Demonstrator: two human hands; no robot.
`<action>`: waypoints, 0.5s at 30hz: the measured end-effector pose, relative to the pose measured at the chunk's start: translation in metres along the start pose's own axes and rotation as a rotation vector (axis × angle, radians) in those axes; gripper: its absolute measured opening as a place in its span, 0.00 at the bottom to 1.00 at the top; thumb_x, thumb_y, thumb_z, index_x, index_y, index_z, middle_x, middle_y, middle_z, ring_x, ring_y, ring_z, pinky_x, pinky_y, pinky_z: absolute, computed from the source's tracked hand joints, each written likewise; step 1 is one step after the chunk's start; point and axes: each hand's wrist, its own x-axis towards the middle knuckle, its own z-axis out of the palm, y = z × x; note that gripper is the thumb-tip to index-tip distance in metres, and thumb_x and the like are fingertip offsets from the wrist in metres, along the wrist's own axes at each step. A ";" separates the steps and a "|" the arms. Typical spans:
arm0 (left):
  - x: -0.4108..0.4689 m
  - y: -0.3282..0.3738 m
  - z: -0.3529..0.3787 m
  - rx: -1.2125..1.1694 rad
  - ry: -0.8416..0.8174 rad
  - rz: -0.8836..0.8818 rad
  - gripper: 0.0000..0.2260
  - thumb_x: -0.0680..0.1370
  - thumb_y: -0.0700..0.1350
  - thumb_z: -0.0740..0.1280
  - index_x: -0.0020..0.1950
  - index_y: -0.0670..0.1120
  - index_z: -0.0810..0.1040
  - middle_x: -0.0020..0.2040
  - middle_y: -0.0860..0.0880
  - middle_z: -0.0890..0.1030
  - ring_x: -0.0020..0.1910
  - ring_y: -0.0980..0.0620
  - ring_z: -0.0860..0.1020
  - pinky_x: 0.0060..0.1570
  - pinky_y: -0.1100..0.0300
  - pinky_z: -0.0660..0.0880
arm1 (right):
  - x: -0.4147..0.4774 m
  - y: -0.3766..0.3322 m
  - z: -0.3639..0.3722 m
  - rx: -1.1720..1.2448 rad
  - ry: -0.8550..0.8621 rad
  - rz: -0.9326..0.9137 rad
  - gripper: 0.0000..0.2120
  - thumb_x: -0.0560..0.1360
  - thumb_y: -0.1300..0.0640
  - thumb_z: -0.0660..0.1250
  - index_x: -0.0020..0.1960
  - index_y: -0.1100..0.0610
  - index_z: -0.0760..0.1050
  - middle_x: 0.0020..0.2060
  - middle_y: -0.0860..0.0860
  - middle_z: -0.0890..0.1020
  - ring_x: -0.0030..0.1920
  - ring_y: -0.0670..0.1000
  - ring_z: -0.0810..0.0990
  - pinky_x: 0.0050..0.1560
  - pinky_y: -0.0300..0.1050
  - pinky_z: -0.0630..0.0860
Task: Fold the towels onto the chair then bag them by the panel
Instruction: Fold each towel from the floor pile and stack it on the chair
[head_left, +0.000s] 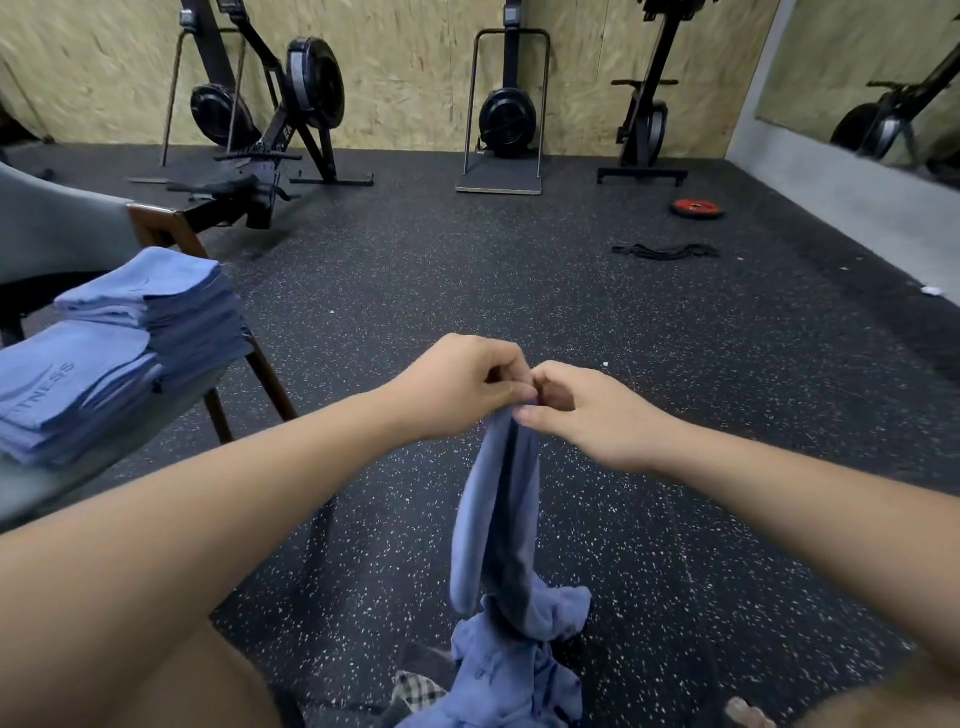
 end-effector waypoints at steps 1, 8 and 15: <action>0.000 0.001 0.000 -0.047 0.017 -0.010 0.04 0.80 0.49 0.76 0.46 0.54 0.85 0.39 0.56 0.84 0.35 0.62 0.75 0.36 0.68 0.69 | 0.000 -0.001 0.000 0.013 0.003 -0.016 0.09 0.82 0.46 0.72 0.52 0.51 0.79 0.39 0.47 0.79 0.38 0.50 0.74 0.45 0.52 0.73; -0.003 0.000 0.002 -0.466 -0.043 -0.156 0.12 0.80 0.56 0.76 0.54 0.49 0.80 0.40 0.56 0.80 0.37 0.56 0.71 0.37 0.61 0.68 | 0.000 -0.009 -0.008 0.068 0.079 -0.089 0.13 0.85 0.51 0.68 0.45 0.56 0.78 0.32 0.49 0.72 0.35 0.47 0.66 0.37 0.47 0.64; -0.008 -0.018 0.002 -0.459 -0.136 -0.204 0.10 0.80 0.51 0.76 0.52 0.45 0.83 0.39 0.55 0.79 0.35 0.57 0.71 0.34 0.65 0.67 | -0.002 -0.010 -0.034 0.152 0.192 -0.130 0.11 0.85 0.54 0.68 0.49 0.60 0.81 0.37 0.49 0.79 0.36 0.42 0.70 0.37 0.38 0.65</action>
